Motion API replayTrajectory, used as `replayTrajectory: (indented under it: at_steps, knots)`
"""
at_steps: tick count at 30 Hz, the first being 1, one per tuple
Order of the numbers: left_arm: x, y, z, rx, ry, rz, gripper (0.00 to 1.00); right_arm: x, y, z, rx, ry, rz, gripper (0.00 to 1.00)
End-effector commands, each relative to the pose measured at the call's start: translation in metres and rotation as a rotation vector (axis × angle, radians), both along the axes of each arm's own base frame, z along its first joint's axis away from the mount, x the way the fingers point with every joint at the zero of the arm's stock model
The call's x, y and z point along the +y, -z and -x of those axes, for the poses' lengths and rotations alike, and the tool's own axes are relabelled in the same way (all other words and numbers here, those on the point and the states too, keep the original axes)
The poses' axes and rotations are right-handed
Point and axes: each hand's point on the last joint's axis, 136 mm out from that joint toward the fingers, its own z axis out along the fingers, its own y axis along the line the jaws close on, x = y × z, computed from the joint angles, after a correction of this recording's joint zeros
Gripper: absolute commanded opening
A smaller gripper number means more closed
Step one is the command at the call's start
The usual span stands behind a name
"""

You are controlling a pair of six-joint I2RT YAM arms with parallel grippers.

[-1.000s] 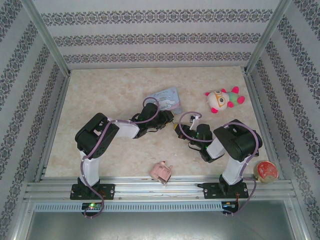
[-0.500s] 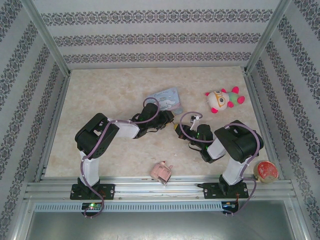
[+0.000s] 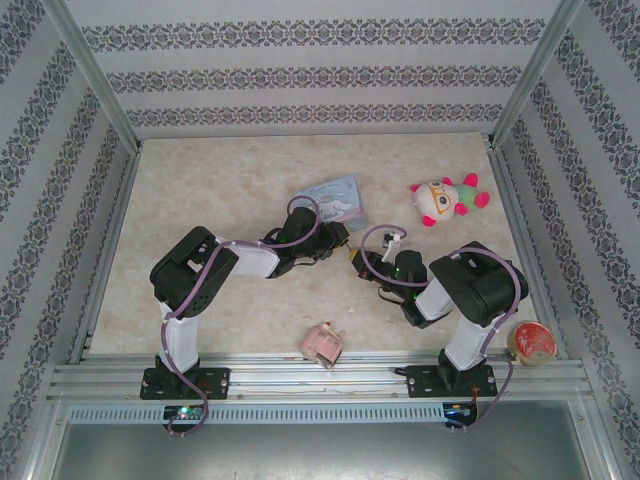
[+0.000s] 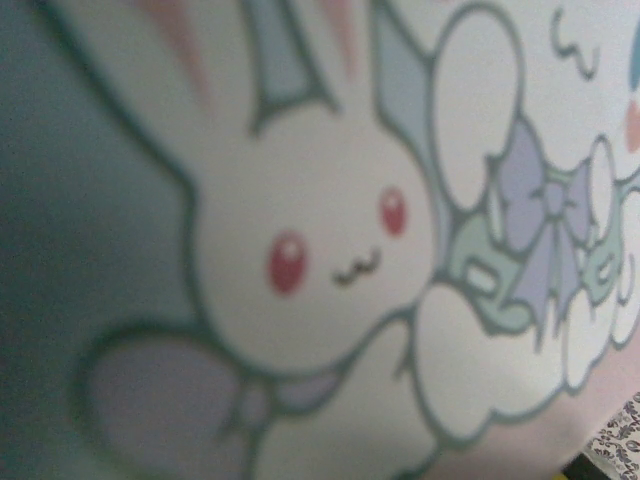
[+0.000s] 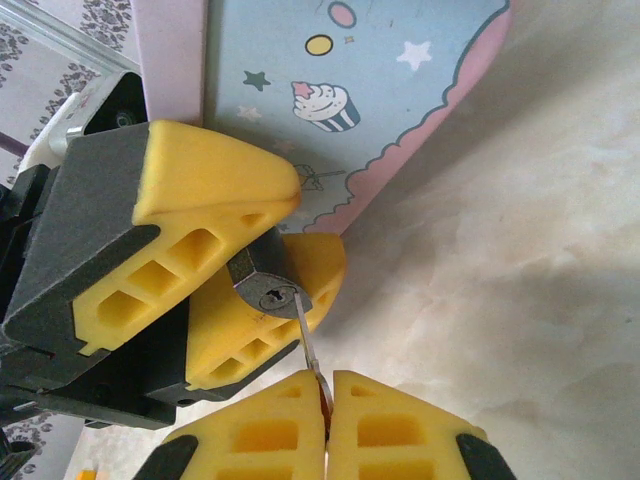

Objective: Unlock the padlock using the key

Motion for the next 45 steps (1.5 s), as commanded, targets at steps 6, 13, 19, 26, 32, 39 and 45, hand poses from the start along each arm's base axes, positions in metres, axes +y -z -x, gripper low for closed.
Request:
replayTrajectory:
  at_steps: [6, 13, 19, 26, 32, 39, 45]
  knots:
    - [-0.008, 0.006, 0.019, 0.078, 0.038, 0.029, 0.20, 0.000, -0.010, 0.001, -0.022, 0.005, -0.026, 0.00]
    - [-0.009, 0.008, 0.018, 0.087, 0.039, 0.034, 0.20, 0.005, -0.017, 0.001, -0.046, -0.012, -0.030, 0.00]
    - [-0.011, 0.006, 0.017, 0.085, 0.043, 0.038, 0.20, 0.005, -0.016, -0.001, -0.042, -0.008, -0.025, 0.00]
    - [-0.011, 0.008, 0.018, 0.093, 0.049, 0.036, 0.20, 0.011, -0.019, -0.006, -0.050, -0.025, -0.036, 0.00]
    - [-0.011, 0.008, 0.018, 0.091, 0.048, 0.040, 0.20, 0.010, -0.020, -0.004, -0.052, -0.025, -0.034, 0.00]
    - [-0.012, 0.009, 0.018, 0.094, 0.045, 0.043, 0.20, 0.009, -0.021, 0.000, -0.056, -0.027, -0.032, 0.00]
    - [-0.011, 0.009, 0.018, 0.093, 0.045, 0.044, 0.20, 0.008, -0.017, 0.006, -0.046, -0.029, -0.023, 0.00]
